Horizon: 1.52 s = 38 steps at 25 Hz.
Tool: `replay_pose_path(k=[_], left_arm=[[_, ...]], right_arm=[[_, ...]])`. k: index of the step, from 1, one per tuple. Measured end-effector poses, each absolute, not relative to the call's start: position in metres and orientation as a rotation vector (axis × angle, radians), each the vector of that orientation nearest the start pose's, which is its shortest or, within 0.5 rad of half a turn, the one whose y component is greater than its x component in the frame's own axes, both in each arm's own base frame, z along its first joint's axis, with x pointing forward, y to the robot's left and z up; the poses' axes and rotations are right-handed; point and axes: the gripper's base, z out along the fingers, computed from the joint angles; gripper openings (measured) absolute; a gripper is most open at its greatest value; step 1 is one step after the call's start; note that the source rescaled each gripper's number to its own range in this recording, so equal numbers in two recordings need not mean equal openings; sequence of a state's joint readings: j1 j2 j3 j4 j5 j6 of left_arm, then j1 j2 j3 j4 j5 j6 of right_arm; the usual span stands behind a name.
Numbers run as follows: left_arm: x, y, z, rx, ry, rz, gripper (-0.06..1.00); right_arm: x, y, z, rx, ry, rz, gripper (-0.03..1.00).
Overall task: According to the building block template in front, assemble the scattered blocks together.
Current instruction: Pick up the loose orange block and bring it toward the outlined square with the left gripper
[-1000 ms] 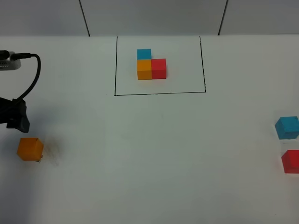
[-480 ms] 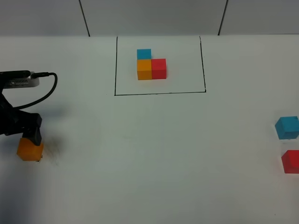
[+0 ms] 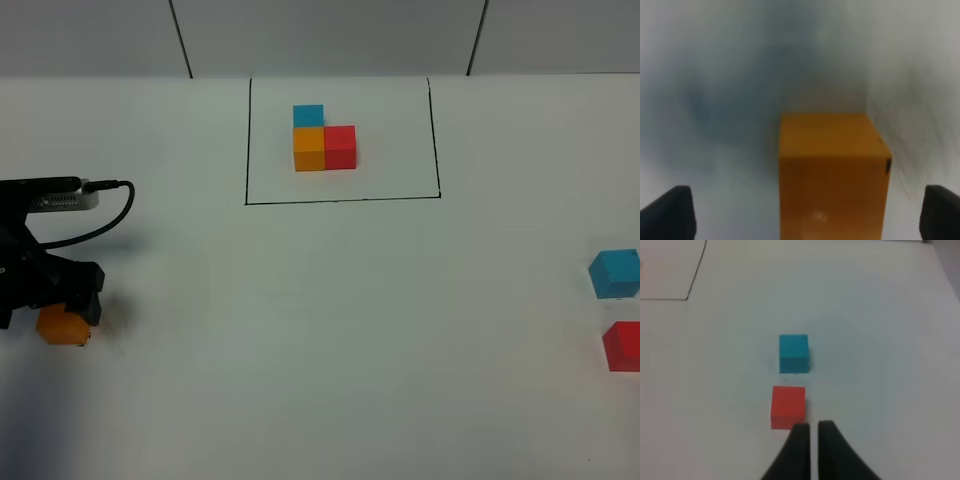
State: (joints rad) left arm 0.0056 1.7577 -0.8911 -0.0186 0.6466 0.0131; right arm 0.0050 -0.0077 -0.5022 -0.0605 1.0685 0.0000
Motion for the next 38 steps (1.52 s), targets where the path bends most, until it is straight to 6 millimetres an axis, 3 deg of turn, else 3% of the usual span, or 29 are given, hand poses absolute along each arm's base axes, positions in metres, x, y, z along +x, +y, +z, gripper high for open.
replay_pose_path(k=[8, 16, 23, 30, 38], left_arm=[[0.301, 0.001, 0.143, -0.010, 2.954, -0.015, 0.89], [0.301, 0.001, 0.123, -0.011, 3.016, -0.016, 0.88], [0.303, 0.001, 0.122, -0.011, 3.003, -0.015, 0.85], [0.303, 0.001, 0.121, -0.011, 3.004, -0.015, 0.70], [0.303, 0.001, 0.121, -0.012, 3.004, -0.016, 0.43]], right_arm=[[-0.007, -0.005, 0.277, -0.002, 2.041, -0.069, 0.00], [-0.007, -0.005, 0.277, -0.002, 2.041, -0.069, 0.00], [-0.007, -0.005, 0.277, -0.002, 2.041, -0.069, 0.00], [-0.007, -0.005, 0.277, -0.002, 2.041, -0.069, 0.00], [-0.007, -0.005, 0.277, -0.002, 2.041, -0.069, 0.00]])
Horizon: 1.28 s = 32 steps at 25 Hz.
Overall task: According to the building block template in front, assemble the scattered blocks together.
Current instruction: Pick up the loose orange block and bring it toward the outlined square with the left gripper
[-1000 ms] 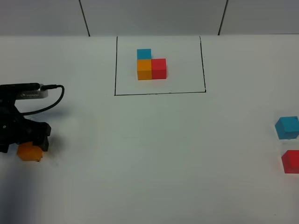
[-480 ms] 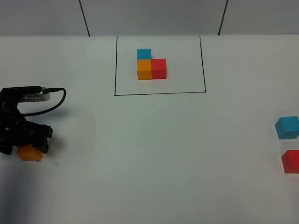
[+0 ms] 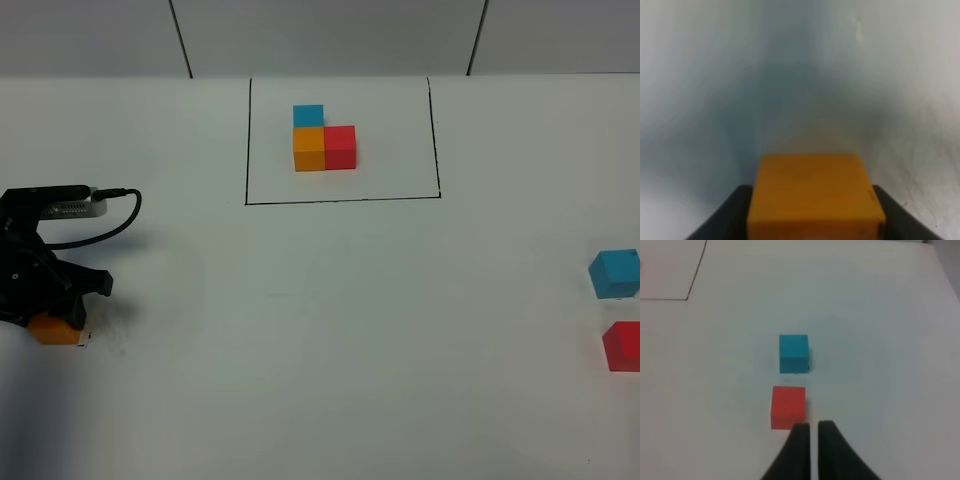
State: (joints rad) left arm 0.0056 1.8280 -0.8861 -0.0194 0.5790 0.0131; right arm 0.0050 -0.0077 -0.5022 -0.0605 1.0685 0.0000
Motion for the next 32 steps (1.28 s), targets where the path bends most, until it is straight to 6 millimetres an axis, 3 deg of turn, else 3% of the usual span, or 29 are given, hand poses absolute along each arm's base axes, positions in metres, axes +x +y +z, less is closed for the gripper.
replay_pose_path(k=[6, 11, 17, 23, 28, 32], left_arm=[[0.303, 0.001, 0.121, 0.029, 3.004, -0.012, 0.43], [0.309, -0.011, 0.126, 0.340, 2.966, 0.010, 0.43], [0.320, -0.068, 0.145, 1.006, 2.772, 0.031, 0.43], [0.315, -0.137, 0.169, 1.547, 2.509, 0.030, 0.43], [0.311, -0.187, 0.192, 1.755, 2.257, 0.038, 0.43], [0.304, -0.217, 0.197, 1.875, 2.116, 0.037, 0.43]], right_arm=[[-0.007, -0.005, 0.277, -0.002, 2.041, -0.069, 0.00], [-0.007, -0.005, 0.277, -0.002, 2.041, -0.069, 0.00], [-0.007, -0.005, 0.277, -0.002, 2.041, -0.069, 0.00], [-0.007, -0.005, 0.277, -0.002, 2.041, -0.069, 0.00], [-0.007, -0.005, 0.277, -0.002, 2.041, -0.069, 0.00], [-0.007, -0.005, 0.277, -0.002, 2.041, -0.069, 0.00]])
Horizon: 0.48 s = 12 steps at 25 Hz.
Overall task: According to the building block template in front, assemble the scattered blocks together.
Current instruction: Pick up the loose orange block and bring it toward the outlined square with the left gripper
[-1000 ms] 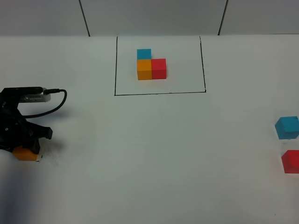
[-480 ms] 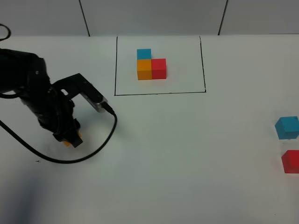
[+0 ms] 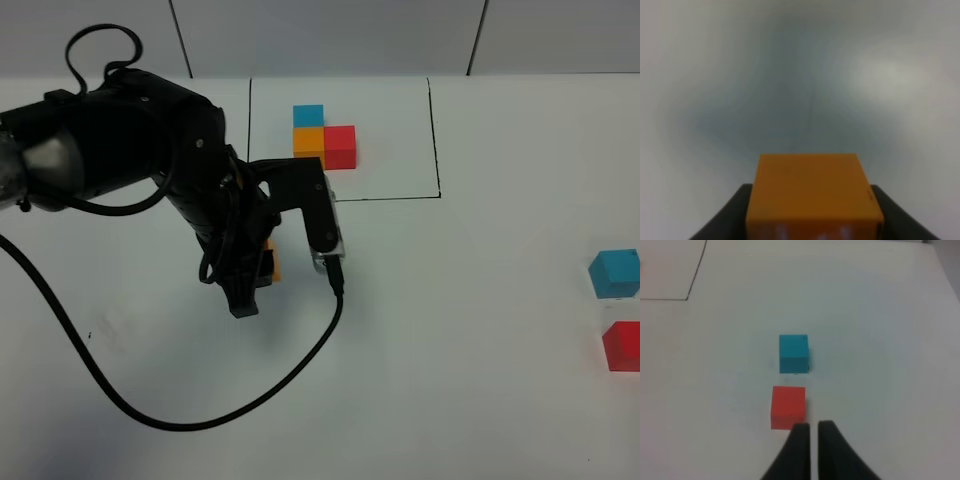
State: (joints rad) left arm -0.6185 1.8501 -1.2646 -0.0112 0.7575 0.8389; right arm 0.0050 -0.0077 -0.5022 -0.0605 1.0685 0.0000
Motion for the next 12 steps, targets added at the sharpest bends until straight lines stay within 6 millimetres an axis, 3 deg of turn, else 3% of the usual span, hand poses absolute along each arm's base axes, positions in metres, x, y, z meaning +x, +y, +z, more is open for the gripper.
replay_pose_path(k=[12], left_arm=[[0.292, -0.271, 0.155, 2.068, 2.037, 0.005, 0.43]], right_arm=[[-0.007, -0.005, 0.277, -0.002, 2.041, -0.069, 0.00]])
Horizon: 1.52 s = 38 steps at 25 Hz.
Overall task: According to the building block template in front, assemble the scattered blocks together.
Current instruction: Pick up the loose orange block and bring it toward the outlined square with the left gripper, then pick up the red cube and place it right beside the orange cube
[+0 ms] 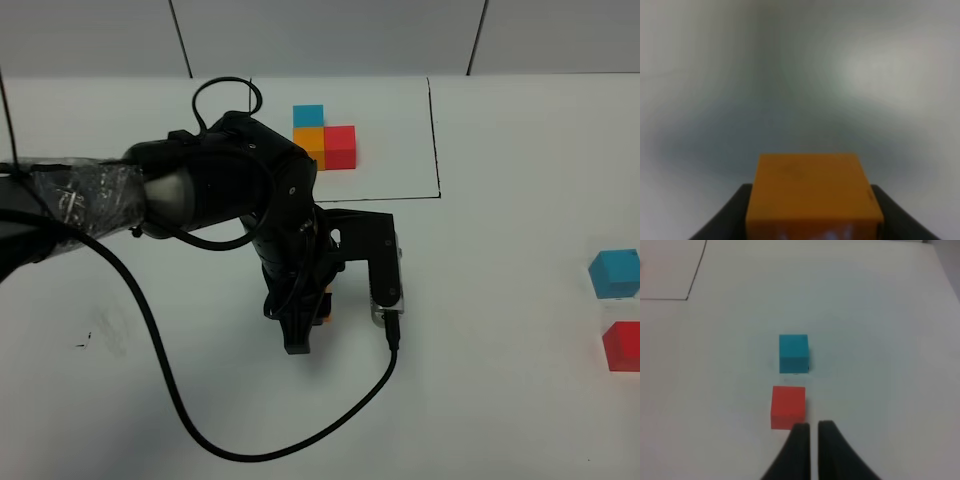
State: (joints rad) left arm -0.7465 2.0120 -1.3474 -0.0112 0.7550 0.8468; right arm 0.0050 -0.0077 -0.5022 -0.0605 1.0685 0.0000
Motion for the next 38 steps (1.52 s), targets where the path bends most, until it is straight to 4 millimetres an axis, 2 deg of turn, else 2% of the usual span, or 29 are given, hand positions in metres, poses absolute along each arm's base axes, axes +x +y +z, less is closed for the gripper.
replay_pose_path(k=[10, 15, 28, 30, 34, 36, 38], left_arm=[[0.292, -0.277, 0.123, -2.368, -2.297, -0.001, 0.43], [0.292, -0.277, 0.116, -2.356, -2.283, 0.001, 0.43], [0.292, -0.277, 0.115, -2.355, -2.282, 0.001, 0.44], [0.292, -0.277, 0.115, -2.350, -2.276, 0.001, 0.51], [0.292, -0.277, 0.120, -2.328, -2.262, 0.004, 0.76], [0.294, -0.279, 0.128, -2.317, -2.269, 0.005, 0.89], [0.295, -0.281, 0.140, -2.308, -2.266, -0.005, 0.97]], right_arm=[[-0.007, -0.005, 0.277, -0.002, 2.041, -0.070, 0.00], [-0.007, -0.005, 0.277, -0.002, 2.041, -0.070, 0.00], [-0.007, -0.005, 0.277, -0.002, 2.041, -0.070, 0.00], [-0.007, -0.005, 0.277, -0.002, 2.041, -0.070, 0.00], [-0.007, -0.005, 0.277, -0.002, 2.041, -0.070, 0.00], [-0.007, -0.005, 0.277, -0.002, 2.041, -0.070, 0.00], [-0.007, -0.005, 0.277, -0.002, 2.041, -0.070, 0.00]])
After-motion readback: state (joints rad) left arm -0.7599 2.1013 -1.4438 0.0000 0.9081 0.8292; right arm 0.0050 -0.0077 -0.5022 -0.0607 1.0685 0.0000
